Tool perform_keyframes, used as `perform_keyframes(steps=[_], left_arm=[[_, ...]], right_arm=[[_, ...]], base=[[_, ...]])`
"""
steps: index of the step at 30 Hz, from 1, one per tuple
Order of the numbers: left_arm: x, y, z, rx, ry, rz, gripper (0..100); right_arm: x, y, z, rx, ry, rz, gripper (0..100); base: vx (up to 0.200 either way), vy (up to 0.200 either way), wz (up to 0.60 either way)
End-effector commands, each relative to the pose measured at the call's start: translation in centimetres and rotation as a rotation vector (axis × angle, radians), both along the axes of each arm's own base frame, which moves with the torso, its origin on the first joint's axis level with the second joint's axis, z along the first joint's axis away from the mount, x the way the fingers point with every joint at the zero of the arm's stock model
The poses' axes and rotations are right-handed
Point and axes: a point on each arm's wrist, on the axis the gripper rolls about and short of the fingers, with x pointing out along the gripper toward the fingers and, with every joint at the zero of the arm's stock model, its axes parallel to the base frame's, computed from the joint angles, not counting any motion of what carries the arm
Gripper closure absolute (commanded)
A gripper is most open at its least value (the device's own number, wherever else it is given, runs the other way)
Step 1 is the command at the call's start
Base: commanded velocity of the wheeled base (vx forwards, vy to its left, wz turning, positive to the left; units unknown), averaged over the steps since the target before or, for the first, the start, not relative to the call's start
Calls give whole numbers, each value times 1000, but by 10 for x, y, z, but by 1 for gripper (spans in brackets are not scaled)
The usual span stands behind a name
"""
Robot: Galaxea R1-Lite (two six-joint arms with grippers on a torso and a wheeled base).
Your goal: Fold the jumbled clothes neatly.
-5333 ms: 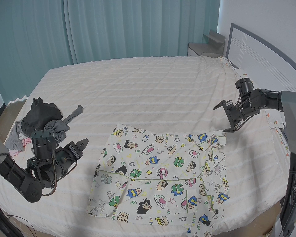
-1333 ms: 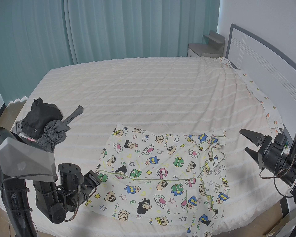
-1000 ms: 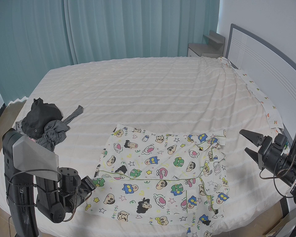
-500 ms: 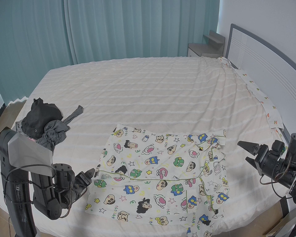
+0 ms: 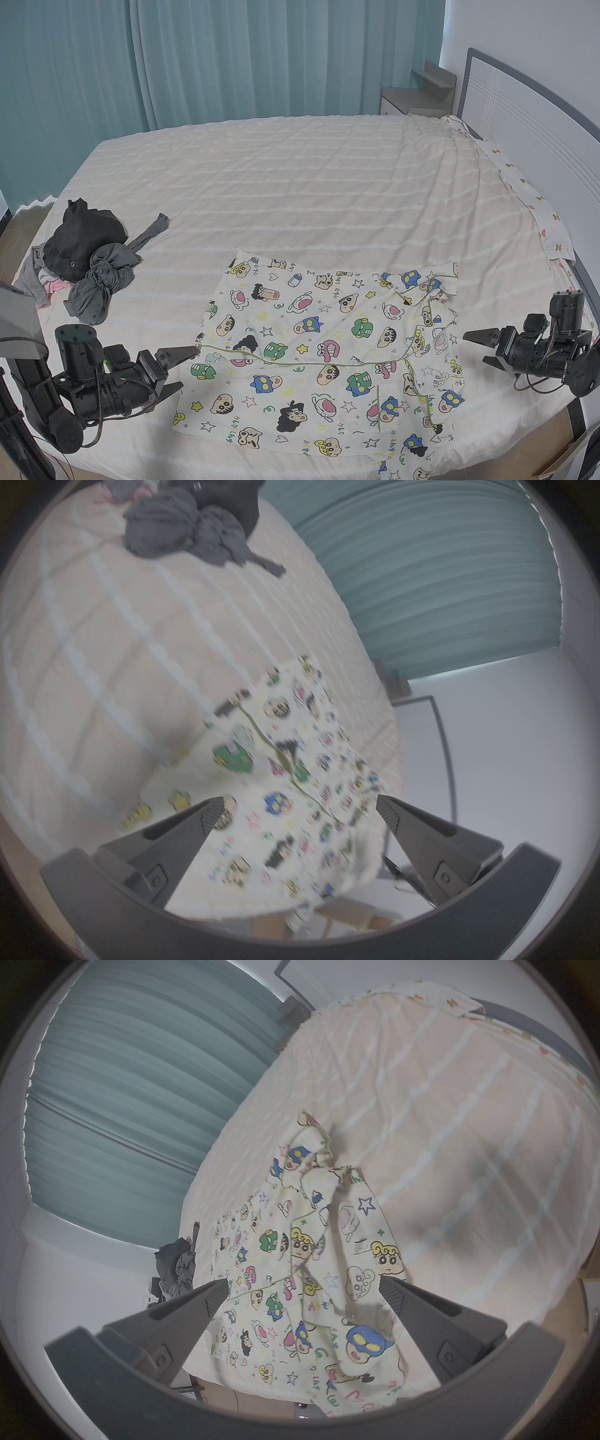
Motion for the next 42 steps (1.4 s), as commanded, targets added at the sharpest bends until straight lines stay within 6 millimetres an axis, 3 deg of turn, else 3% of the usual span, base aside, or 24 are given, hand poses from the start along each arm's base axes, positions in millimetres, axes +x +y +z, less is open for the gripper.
perform_keyframes(steps=[1,2,8,13,32,33,42], left_arm=[[-15,6,23,-112,-33,-67,0],[-16,5,23,-190,17,-123,0],[-17,4,15,-217,92,-162,0],[-17,3,10,-247,148,-191,0],[-17,3,8,-247,159,-190,0],[-17,3,8,-247,159,-190,0],[-17,3,8,-248,158,-188,0]], right_arm=[[20,-14,-43,8,108,12,0],[29,-17,-62,-24,98,12,0],[44,-16,-82,-30,97,15,0],[71,-14,-105,-57,75,-4,0],[80,-10,-108,-54,29,4,0],[81,-10,-108,-54,27,4,100],[79,-9,-107,-56,19,5,100]], base=[[0,0,0],[0,0,0],[0,0,0],[0,0,0],[0,0,0],[0,0,0],[0,0,0]])
